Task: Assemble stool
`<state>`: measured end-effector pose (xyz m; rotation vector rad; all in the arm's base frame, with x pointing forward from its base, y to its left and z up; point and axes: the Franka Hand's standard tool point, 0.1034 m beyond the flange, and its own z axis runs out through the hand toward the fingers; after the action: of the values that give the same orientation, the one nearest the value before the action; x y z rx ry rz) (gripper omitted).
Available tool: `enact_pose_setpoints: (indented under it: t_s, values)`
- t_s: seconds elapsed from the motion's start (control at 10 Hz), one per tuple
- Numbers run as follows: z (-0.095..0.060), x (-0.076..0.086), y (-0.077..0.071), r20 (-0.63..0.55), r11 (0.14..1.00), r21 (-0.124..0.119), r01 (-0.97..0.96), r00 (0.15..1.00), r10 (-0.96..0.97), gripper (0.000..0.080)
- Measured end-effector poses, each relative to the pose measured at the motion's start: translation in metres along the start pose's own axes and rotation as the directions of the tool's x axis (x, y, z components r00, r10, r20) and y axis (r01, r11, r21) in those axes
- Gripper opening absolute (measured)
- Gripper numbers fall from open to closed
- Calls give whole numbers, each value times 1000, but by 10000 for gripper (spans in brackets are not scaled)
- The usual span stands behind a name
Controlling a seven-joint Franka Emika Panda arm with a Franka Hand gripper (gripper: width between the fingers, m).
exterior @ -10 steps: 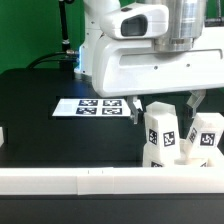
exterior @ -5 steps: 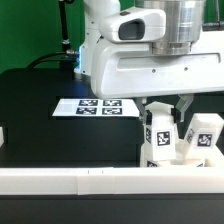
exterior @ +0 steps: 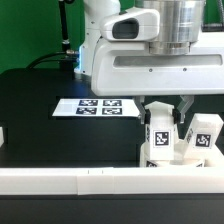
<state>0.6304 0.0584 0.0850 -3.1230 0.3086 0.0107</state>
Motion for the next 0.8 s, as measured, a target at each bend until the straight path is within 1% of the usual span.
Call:
enact_pose_setpoints:
  t_s: [0.1, 0.3, 0.4, 0.5, 0.6, 0.7, 0.8]
  values:
    - [0, 0, 0, 0, 993, 0, -116, 993, 116, 334]
    - [2, -1, 2, 2, 947, 3, -322, 947, 322, 334]
    - [3, -1, 1, 0, 854, 20, -520, 854, 520, 334]
    - [3, -1, -2, 3, 749, 33, -661, 750, 662, 334]
    - [3, 0, -5, 15, 617, 53, -785, 619, 785, 334]
    - [4, 1, -7, 34, 477, 75, -876, 481, 876, 334]
    - [4, 2, -9, 53, 348, 82, -934, 353, 934, 334]
